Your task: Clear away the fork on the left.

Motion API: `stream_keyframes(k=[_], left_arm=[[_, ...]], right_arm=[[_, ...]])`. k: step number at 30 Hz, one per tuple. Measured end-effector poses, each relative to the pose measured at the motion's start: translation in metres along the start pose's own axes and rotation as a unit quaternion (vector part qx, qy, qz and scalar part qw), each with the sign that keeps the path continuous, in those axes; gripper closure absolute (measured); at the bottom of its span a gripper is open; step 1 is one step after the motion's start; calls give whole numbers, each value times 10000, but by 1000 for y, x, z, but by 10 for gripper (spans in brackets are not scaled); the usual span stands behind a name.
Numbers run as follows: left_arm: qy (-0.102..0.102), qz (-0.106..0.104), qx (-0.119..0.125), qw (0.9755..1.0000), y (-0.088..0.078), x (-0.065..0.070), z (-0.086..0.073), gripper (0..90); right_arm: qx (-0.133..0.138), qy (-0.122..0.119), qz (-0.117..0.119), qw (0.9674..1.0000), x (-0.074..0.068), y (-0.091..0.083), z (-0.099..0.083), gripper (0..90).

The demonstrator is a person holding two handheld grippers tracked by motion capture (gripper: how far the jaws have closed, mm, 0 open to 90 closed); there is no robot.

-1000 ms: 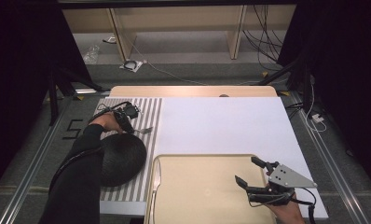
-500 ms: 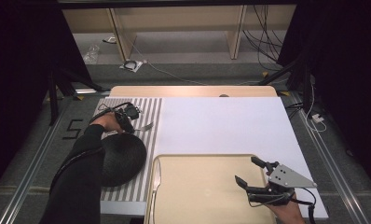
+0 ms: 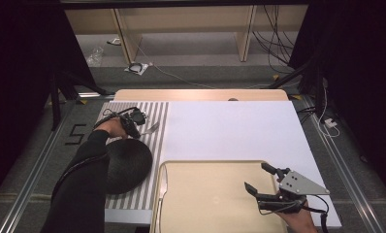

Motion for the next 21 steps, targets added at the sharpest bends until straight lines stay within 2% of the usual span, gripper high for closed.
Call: stream_keyframes(k=[4,7,14,21], left_arm=[[-16,140,35,9999,-2,-2,2,845],[-76,261,170,9995,-6,-5,3,846],[-104,639,462,9968,-20,-11,8,846],[-193,742,525,9957,-35,-12,8,846]], right_arm=[[1,10,-7,10000,0,0,0,199],[13,-13,-8,10000,0,0,0,199],[-42,-9,-8,10000,-1,-1,1,199],[-7,7,-17,10000,-1,-1,1,199]])
Point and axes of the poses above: each handheld gripper's, and its own axes: y roughly forward along the jaws, z roughly out of its top, x roughly to its right, the point moved 4 cm from there along y, roughly forward along the jaws, and after that the axes turned 13 degrees about -y, right-handed, at the moved point
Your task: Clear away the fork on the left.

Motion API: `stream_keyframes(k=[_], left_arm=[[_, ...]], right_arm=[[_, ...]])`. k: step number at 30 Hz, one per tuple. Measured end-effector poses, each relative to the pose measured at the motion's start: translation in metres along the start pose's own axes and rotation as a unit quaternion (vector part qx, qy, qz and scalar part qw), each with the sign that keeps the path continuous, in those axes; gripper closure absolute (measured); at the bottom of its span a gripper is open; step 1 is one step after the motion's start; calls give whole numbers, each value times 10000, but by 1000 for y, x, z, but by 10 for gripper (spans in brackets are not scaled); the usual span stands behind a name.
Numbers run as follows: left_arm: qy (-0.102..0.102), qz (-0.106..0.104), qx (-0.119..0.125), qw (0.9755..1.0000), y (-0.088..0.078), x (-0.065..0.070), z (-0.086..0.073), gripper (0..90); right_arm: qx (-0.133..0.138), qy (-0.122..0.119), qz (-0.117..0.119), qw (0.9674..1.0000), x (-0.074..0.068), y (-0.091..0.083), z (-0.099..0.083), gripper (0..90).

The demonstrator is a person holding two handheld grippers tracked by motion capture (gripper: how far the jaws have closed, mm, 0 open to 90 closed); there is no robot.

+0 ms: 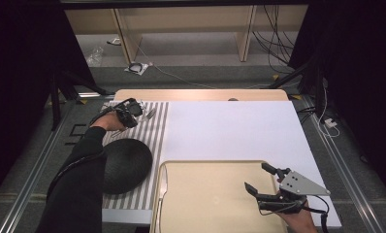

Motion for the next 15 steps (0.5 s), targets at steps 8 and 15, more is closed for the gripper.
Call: stream_keyframes(k=[8,15], left_arm=[[-331,-190,53,9993,-28,12,4,846],[-379,-464,211,9980,-58,39,9,845]], right_arm=[[7,-15,-6,10000,0,0,0,199],[10,-16,-26,10000,0,0,0,199]])
Point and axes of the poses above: each handheld gripper's, and its own axes: y roughly forward along the jaws, z roughly out of its top, x roughly to its right, the point moved 4 cm from there along y, roughly forward along the jaws, and after that the axes turned 13 degrees about -y, right-handed, at the moved point
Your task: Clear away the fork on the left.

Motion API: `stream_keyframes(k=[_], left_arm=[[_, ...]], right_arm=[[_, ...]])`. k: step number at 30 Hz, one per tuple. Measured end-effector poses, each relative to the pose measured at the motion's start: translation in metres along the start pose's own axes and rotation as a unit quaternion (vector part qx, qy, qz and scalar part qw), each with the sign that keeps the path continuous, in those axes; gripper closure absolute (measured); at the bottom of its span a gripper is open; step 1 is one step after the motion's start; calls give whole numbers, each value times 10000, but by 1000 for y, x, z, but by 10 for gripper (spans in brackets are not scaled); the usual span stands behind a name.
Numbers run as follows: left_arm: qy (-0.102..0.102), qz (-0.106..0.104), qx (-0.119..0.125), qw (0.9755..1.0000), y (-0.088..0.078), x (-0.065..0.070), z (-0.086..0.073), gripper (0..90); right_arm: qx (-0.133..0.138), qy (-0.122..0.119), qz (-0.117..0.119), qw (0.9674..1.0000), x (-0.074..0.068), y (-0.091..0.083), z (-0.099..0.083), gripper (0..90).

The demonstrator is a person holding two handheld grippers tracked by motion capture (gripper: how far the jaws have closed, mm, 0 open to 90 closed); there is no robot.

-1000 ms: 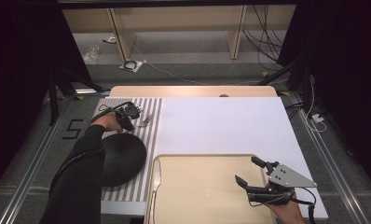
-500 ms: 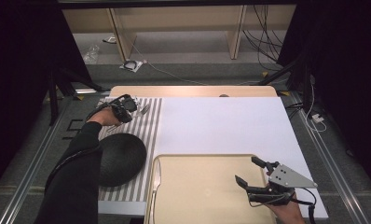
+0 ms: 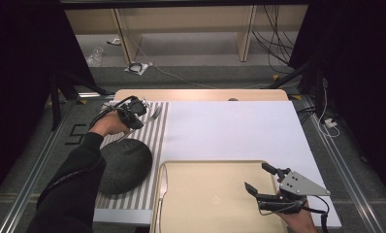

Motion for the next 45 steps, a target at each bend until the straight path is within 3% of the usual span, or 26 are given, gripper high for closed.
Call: stream_keyframes(k=[3,10,14,20,29,36,45], left_arm=[[129,-73,43,9999,-10,18,0,845],[670,-109,154,9976,-32,63,-4,845],[826,-134,228,9962,-40,84,-9,845],[810,-398,418,9950,-48,104,-18,846],[765,-690,573,9930,-50,124,-33,845],[784,-787,471,9927,-46,142,-40,846],[1008,-984,352,9894,-48,175,-46,845]], right_arm=[[6,-19,5,10000,0,0,0,198],[19,-26,-6,10000,0,0,0,199],[4,-46,-14,10000,-1,0,1,199],[5,-54,-18,10000,-1,0,1,198],[-1,-50,-12,10000,-2,0,1,199],[-11,-77,-1,10000,-2,0,2,198],[43,-75,-21,10000,-2,-2,3,199]])
Point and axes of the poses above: each handheld gripper's, and its own axes: y roughly forward along the jaws, z roughly out of its top, x roughly to its right, the point moved 4 cm from there along y, roughly forward along the jaws, and after that the axes turned 13 degrees about -y, right-handed, at the moved point
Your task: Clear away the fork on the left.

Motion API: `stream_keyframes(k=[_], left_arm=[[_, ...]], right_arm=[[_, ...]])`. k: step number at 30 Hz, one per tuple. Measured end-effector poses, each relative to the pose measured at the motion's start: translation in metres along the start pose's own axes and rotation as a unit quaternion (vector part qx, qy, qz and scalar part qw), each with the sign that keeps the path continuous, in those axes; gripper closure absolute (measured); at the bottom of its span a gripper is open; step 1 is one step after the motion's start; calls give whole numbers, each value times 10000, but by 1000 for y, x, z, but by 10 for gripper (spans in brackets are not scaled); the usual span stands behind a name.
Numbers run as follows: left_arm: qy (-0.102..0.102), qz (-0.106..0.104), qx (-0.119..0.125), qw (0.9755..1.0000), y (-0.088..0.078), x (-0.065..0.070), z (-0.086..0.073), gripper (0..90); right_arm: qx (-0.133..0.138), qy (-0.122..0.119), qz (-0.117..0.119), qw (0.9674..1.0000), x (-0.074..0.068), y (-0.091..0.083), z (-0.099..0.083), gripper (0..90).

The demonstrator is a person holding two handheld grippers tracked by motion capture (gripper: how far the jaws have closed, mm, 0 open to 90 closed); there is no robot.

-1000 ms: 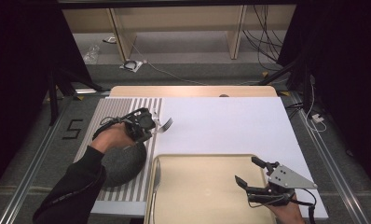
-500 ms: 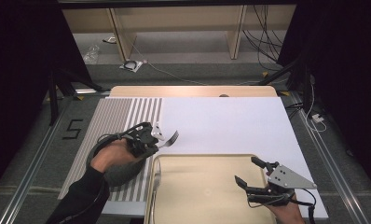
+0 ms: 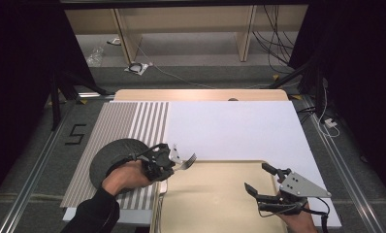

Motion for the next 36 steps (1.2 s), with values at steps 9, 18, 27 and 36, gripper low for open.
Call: stream_keyframes(k=[9,18,27,36], left_arm=[[56,-268,-85,9996,5,20,-1,845],[72,-467,-257,9986,12,44,-2,845],[184,-514,-284,9981,12,67,2,845],[227,-657,-430,9967,21,80,2,845]], right_arm=[[-10,18,-22,10000,0,0,0,198],[-37,29,-21,10000,0,0,-1,198],[-40,12,-25,10000,0,0,-1,198],[-10,45,-54,10000,1,0,-1,198]])
Point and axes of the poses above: each handheld gripper's, and its own axes: y roughly forward along the jaws, z roughly out of its top, x roughly to its right, the point moved 4 cm from there along y, roughly forward along the jaws, and after that the axes turned 13 degrees about -y, right-handed, at the moved point
